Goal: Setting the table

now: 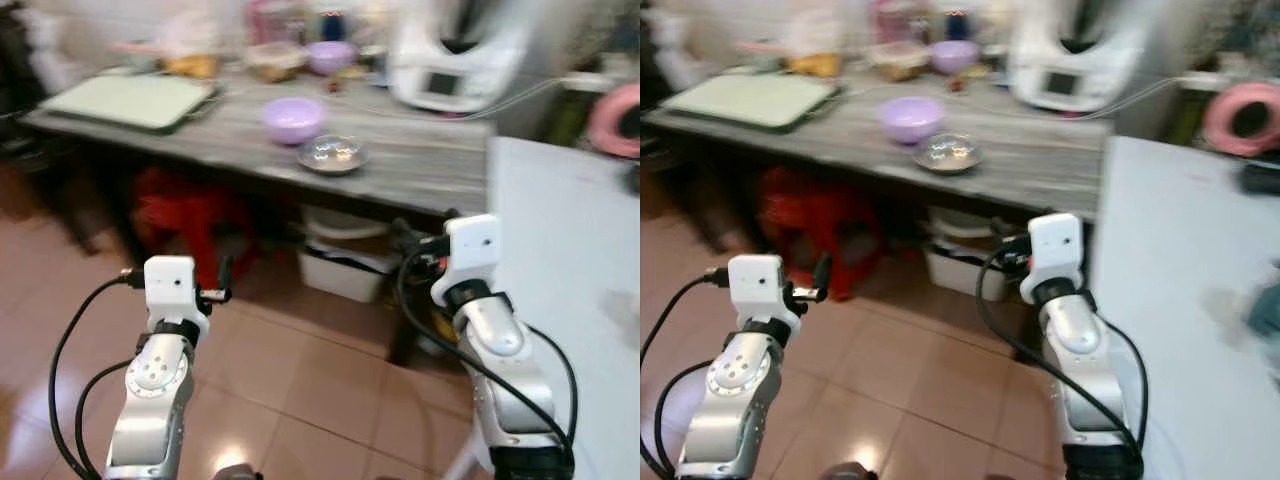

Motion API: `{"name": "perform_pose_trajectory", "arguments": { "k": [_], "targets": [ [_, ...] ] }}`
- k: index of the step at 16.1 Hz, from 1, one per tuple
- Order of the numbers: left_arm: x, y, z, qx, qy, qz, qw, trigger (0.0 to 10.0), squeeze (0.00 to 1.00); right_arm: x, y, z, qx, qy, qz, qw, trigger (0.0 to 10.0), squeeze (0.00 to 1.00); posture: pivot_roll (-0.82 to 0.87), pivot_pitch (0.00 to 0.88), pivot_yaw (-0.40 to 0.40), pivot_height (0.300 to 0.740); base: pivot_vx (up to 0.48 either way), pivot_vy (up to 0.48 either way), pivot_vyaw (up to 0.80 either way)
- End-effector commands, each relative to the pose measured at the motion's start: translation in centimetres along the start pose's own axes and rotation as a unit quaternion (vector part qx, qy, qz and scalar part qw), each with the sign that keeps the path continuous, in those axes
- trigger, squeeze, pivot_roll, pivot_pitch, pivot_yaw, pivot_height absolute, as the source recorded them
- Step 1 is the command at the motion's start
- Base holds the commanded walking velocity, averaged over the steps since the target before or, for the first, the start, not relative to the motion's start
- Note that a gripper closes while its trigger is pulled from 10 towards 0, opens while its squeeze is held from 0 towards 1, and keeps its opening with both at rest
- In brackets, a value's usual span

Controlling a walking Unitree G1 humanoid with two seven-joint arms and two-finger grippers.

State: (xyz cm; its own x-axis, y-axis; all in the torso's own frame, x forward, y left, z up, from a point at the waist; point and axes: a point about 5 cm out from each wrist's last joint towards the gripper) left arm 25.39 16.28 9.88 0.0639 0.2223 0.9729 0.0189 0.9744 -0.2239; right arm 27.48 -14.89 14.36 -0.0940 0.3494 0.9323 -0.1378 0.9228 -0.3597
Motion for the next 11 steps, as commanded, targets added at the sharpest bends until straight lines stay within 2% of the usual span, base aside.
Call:
{"name": "perform_pose_trajectory", "arguments": {
  "k": [1,8,11],
  "targets": [
    [0.45,-0.63,-0.26,-0.018,-0.008,0.004,1.000,10.0,0.00,-0.05,-0.45,-0.01,-0.008,0.005,-0.001,1.000,10.0,0.00,-0.01,0.016,0.001,0.740,0.000,0.000,-0.80],
    [0.37,-1.00,-0.34,-0.028,-0.007,0.011,1.000,10.0,0.00,-0.17,-0.63,0.24,-0.002,0.010,-0.001,1.000,10.0,0.00,-0.03,0.020,-0.001,0.740,0.000,0.000,-0.80],
    [0.36,-1.06,-0.37,-0.030,-0.009,0.013,0.999,10.0,0.00,-0.06,-0.57,0.20,0.005,0.006,0.000,1.000,10.0,0.00,-0.03,0.021,-0.004,0.740,0.000,-0.305,-0.80]
  ]
}}
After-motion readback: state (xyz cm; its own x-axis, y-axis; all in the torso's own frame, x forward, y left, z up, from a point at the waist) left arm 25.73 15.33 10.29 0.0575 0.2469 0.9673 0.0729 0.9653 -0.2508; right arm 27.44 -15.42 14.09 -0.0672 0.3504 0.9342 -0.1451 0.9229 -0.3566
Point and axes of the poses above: a point about 5 cm out from each wrist's last joint towards the gripper, its own z axis pointing back from the gripper into the wrist, its own x axis along the axis of the wrist's last joint, y = z × x, and after that the axes turned 14 degrees about z, right-handed
